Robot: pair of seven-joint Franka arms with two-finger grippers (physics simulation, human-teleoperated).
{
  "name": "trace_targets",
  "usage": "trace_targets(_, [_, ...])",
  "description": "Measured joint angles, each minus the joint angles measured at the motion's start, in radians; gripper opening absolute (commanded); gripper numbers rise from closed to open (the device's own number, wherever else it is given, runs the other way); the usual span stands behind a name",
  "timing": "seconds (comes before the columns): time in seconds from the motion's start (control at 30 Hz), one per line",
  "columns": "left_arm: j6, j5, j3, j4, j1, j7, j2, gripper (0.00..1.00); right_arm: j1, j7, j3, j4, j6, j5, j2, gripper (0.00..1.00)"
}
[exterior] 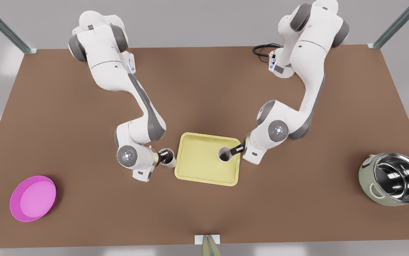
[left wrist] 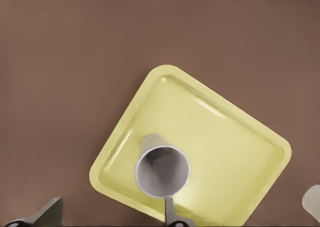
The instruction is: Use both arms to respectively pick up the white IKEA cups from the middle-left and middle-right positions, then place the white IKEA cups onto the middle-middle tray, ensuring that the cups remain upright and do not tip over
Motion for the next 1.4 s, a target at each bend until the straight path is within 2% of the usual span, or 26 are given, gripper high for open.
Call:
trace_targets(0.1, [-0.279, 0.124, 0.013, 0.208, 0.090, 0.086, -0.073, 1.00, 0.062, 0.064, 0.000, 0.002, 0.044, 0.031, 0.034, 0.21])
trace_targets(0.17, [-0.367, 0.183, 0.154, 0.093, 0.049, 0.168, -0.197, 1.00, 0.089, 0.101, 0.000, 0.002, 0.070, 0.047, 0.056, 0.21])
trace_targets(0.2, [-0.403, 0.195, 0.186, 0.076, 0.041, 0.206, -0.219, 1.00, 0.098, 0.118, -0.001, 0.001, 0.081, 0.051, 0.066, 0.21])
trace_targets(0.43, [-0.569, 0.199, 0.218, 0.059, 0.039, 0.418, -0.240, 1.00, 0.129, 0.215, -0.002, -0.011, 0.121, 0.065, 0.113, 0.21])
trace_targets(0.47, [-0.583, 0.195, 0.218, 0.059, 0.043, 0.442, -0.240, 1.00, 0.130, 0.226, -0.002, -0.012, 0.124, 0.065, 0.117, 0.42])
trace_targets(0.5, [-0.596, 0.193, 0.218, 0.059, 0.045, 0.465, -0.239, 1.00, 0.131, 0.237, -0.003, -0.011, 0.126, 0.063, 0.118, 1.00])
trace_targets(0.83, [-0.659, 0.164, 0.212, 0.060, 0.059, 0.637, -0.242, 1.00, 0.127, 0.318, -0.006, -0.014, 0.130, 0.056, 0.108, 1.00])
trace_targets(0.97, [-0.671, 0.160, 0.205, 0.060, 0.057, 0.683, -0.243, 1.00, 0.092, 0.337, -0.010, -0.021, 0.068, 0.057, 0.015, 1.00])
trace_targets(1.07, [-0.676, 0.159, 0.204, 0.060, 0.057, 0.710, -0.243, 1.00, 0.016, 0.349, -0.016, -0.018, -0.035, 0.050, -0.069, 1.00])
trace_targets(1.2, [-0.680, 0.159, 0.203, 0.060, 0.056, 0.741, -0.243, 1.00, -0.161, 0.340, -0.032, -0.003, -0.172, -0.186, -0.083, 1.00])
trace_targets(1.27, [-0.681, 0.159, 0.202, 0.060, 0.056, 0.754, -0.243, 1.00, -0.231, 0.314, -0.034, -0.001, -0.216, -0.273, -0.200, 1.00])
trace_targets(1.4, [-0.684, 0.160, 0.201, 0.060, 0.056, 0.775, -0.243, 1.00, -0.284, 0.272, 0.011, -0.143, -0.295, -0.376, -0.562, 1.00])
